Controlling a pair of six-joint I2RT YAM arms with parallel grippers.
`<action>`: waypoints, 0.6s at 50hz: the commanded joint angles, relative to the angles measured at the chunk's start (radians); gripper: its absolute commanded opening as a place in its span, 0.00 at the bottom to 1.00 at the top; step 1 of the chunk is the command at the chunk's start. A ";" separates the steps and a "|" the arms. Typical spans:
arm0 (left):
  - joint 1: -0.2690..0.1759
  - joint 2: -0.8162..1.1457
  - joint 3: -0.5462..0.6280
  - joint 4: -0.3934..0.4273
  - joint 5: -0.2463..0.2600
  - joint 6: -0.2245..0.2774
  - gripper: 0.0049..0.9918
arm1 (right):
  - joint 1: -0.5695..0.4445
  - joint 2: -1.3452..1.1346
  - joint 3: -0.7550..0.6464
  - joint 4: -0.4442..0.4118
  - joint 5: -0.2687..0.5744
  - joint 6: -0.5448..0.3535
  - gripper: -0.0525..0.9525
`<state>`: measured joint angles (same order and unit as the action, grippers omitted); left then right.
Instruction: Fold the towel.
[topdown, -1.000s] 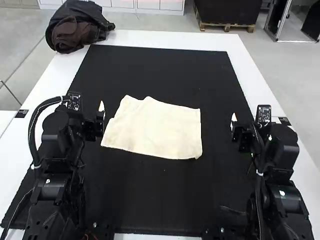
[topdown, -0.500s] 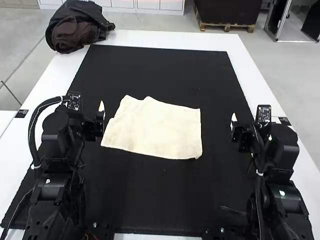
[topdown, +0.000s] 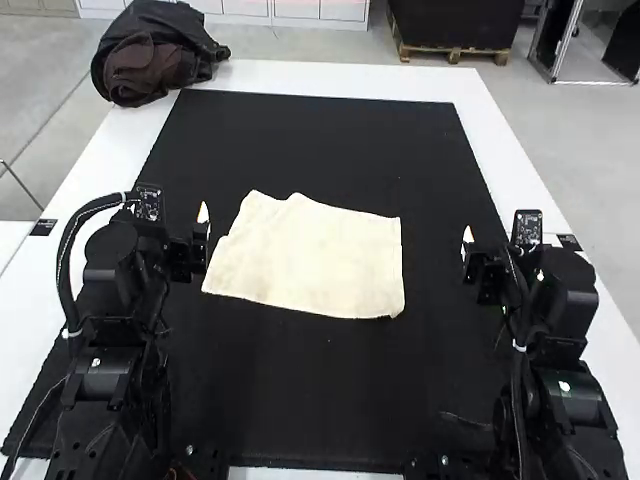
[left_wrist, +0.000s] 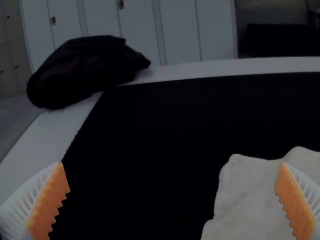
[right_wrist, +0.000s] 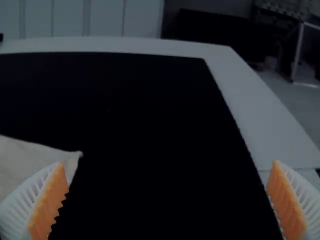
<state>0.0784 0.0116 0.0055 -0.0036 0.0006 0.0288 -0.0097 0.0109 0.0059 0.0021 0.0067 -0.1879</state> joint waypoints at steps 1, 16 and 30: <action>0.003 -0.015 -0.004 0.005 0.012 -0.007 0.98 | -0.012 -0.008 -0.004 -0.004 -0.019 -0.008 0.97; 0.004 -0.016 -0.004 0.005 0.012 -0.006 0.98 | -0.007 -0.008 -0.004 0.010 -0.057 -0.050 0.97; 0.011 -0.015 -0.004 0.125 0.009 0.059 0.98 | -0.021 -0.008 -0.006 0.079 -0.111 -0.225 0.97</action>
<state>0.0784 0.0120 0.0051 0.0788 0.0006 0.0681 -0.0101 0.0109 0.0055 0.0578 -0.0727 -0.3485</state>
